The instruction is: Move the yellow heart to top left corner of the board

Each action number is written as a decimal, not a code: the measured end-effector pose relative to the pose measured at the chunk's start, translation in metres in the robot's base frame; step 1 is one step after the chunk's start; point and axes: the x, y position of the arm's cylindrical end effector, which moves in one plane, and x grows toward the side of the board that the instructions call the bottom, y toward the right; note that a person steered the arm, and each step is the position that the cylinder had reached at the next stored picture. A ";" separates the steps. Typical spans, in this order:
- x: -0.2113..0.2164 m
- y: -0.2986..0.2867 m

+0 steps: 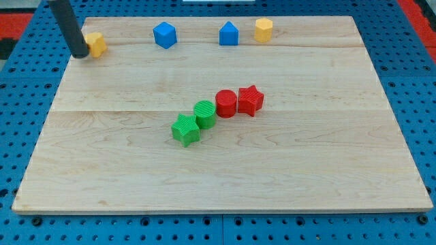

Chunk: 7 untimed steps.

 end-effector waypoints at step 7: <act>0.022 0.032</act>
